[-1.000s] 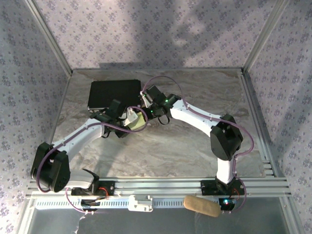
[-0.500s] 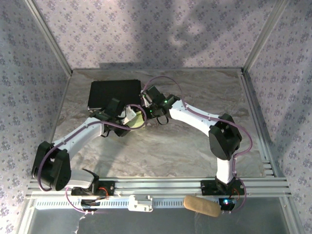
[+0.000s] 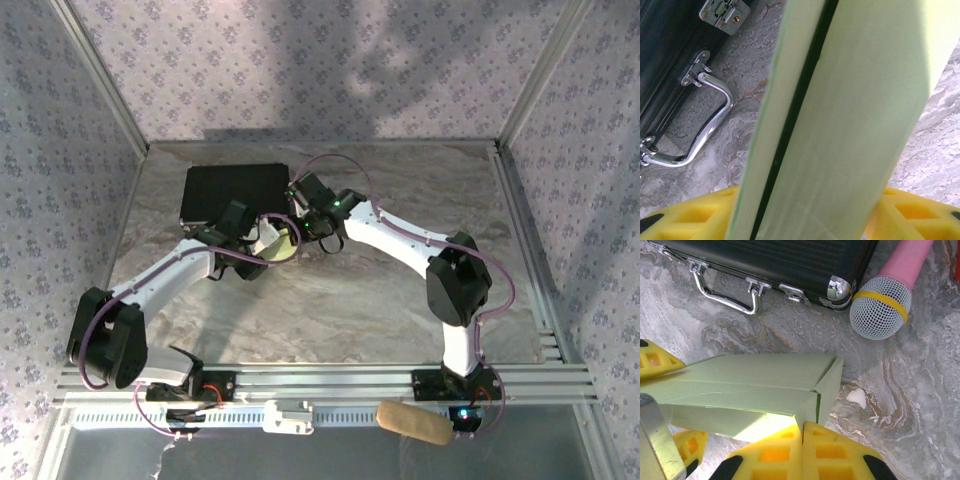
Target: Fold the paper box
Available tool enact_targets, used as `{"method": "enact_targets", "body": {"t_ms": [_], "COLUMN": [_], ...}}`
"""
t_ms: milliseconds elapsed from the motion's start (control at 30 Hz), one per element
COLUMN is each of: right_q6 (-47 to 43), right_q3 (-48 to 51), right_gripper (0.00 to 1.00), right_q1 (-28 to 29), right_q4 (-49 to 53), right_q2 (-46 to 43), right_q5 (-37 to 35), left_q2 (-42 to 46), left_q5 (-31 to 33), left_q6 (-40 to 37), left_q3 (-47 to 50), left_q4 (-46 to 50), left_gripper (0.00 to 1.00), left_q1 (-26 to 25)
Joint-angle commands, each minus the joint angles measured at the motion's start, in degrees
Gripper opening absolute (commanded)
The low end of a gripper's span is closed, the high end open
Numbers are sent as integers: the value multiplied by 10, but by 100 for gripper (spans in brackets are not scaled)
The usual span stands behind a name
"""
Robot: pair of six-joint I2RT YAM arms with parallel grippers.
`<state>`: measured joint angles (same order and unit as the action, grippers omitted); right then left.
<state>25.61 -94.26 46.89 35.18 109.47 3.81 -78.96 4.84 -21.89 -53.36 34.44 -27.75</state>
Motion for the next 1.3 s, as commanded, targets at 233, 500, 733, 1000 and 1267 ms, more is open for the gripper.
{"method": "enact_targets", "body": {"t_ms": [233,500,733,1000,1267], "right_q6": [22,22,17,22,23], "right_q3": [3,63,73,56,43], "right_gripper": [0,0,0,0,0], "right_q1": [4,11,19,26,28], "right_q4": [13,-65,-74,-60,-51], "right_q2": [21,7,1,1,12], "right_q5": [3,-18,-55,-70,-69], "left_q2": [-5,-7,14,128,204], "left_q5": [11,14,25,25,59], "left_q6": [8,14,31,136,353], "left_q3": [-21,-23,-26,-35,-48], "left_q4": [-7,-9,-16,-12,109], "left_gripper": [57,58,73,80,59], "left_q1": [4,12,14,15,88]}}
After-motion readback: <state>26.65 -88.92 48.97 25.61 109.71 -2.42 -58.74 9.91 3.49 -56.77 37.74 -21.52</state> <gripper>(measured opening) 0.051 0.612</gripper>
